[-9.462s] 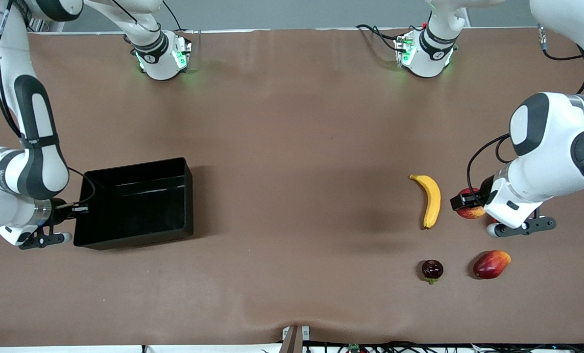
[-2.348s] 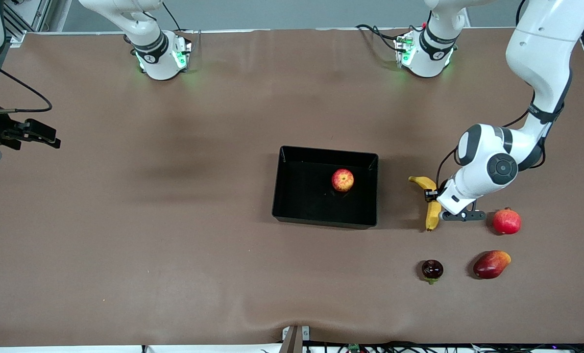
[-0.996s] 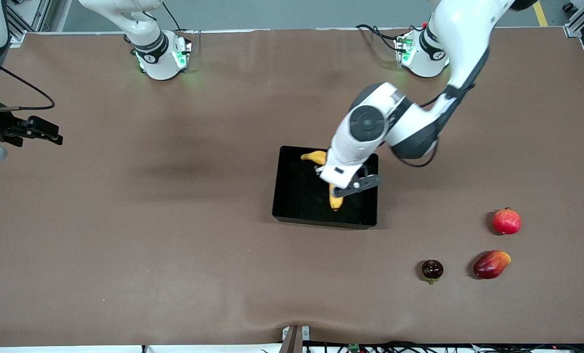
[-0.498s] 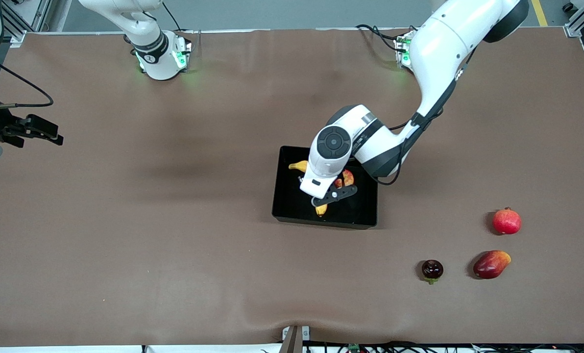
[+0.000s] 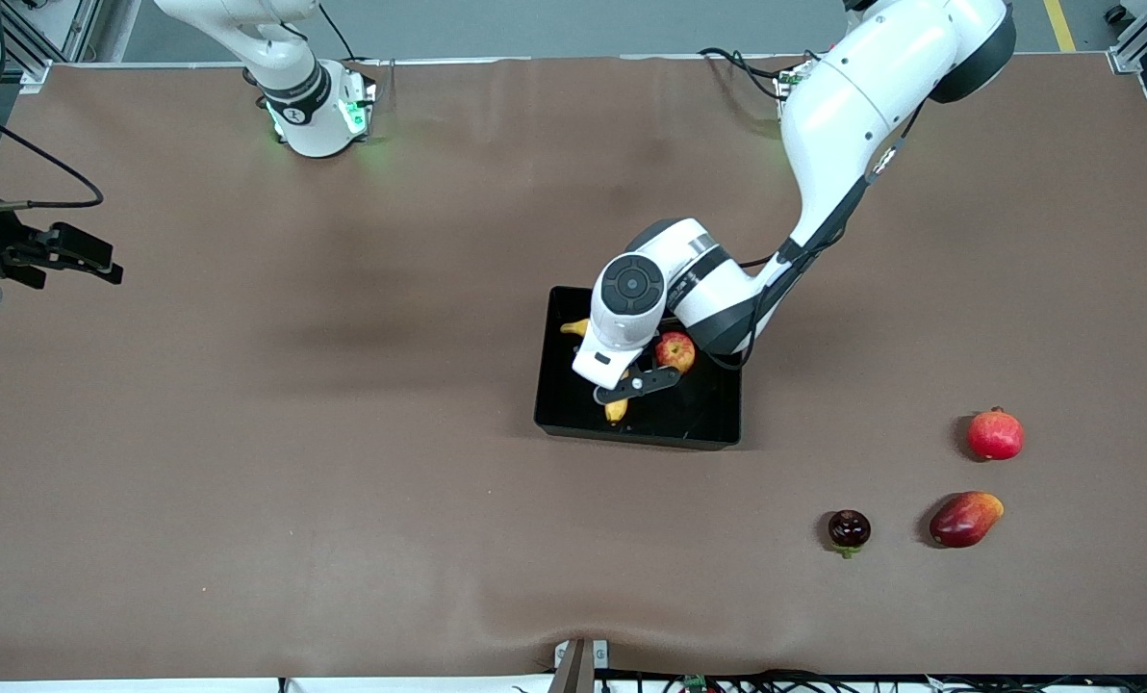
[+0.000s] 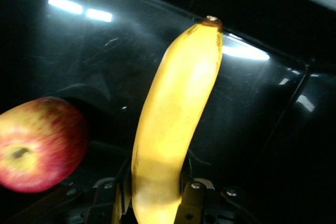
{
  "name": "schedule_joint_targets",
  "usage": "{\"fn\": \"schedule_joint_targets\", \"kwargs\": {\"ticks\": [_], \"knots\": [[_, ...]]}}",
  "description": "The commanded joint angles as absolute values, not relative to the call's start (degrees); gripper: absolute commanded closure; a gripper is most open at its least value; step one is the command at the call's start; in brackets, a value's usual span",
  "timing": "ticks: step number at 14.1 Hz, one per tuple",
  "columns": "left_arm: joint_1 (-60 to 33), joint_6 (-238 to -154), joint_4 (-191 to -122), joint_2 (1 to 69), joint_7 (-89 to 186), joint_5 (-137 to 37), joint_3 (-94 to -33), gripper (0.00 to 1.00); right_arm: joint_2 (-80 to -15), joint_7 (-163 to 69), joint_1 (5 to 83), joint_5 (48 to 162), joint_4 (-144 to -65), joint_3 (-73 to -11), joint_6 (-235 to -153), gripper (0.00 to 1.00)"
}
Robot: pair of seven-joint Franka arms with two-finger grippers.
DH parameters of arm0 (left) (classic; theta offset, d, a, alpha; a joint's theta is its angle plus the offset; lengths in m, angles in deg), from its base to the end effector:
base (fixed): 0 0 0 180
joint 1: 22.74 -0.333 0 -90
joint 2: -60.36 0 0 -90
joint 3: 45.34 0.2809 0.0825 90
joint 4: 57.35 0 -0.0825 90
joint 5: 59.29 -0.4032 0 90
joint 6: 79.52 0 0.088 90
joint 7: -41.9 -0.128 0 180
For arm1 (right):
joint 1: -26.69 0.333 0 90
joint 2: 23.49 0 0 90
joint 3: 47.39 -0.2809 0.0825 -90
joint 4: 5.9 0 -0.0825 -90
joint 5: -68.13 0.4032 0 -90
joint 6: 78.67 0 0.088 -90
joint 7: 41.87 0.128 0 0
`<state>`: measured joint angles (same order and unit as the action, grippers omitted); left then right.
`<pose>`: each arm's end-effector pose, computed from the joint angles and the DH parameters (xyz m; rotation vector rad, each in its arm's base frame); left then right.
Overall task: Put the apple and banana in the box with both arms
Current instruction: 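Carry the banana into the box and lower it beside the apple, then open the left gripper to release the banana in the box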
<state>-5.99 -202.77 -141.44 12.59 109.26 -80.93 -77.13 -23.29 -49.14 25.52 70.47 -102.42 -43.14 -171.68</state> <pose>0.5179 -0.4798 0.1773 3.0770 0.4056 -0.1341 0.5697 -0.0491 0.5190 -3.0931 -0.0448 0.0818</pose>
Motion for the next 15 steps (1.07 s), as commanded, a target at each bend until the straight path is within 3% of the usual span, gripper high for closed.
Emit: {"fn": "schedule_joint_targets", "kwargs": {"ticks": [1, 2, 5, 8, 11, 15], "knots": [[-5.07, -205.98, -139.70, 10.09, 110.36, -83.02, -76.80, 1.00, -22.26, -49.60, 24.84, 71.38, -102.58, -43.52, -170.96, 0.00], [-5.07, -206.60, -139.70, 9.65, 110.28, -83.02, -76.80, 0.97, -22.18, -49.52, 24.84, 71.38, -102.58, -43.52, -171.05, 0.00], [-2.63, -206.69, -139.61, 9.47, 110.19, -82.93, -73.30, 0.66, -22.26, -49.08, 24.93, 71.38, -102.58, -43.61, -171.05, 0.00], [-0.85, -207.75, -139.52, 9.73, 109.31, -83.02, -70.56, 0.00, -22.17, -49.08, 24.93, 71.38, -102.49, -43.61, -171.05, 0.00], [-0.94, -207.14, -138.12, 11.30, 109.31, -83.11, -70.56, 0.00, -22.17, -49.08, 24.93, 71.38, -102.49, -43.61, -171.05, 0.00], [-6.37, -200.92, -138.12, 20.69, 105.45, -82.50, -71.00, 0.00, -22.17, -48.99, 24.93, 71.38, -102.49, -43.70, -171.05, 0.00]]}}
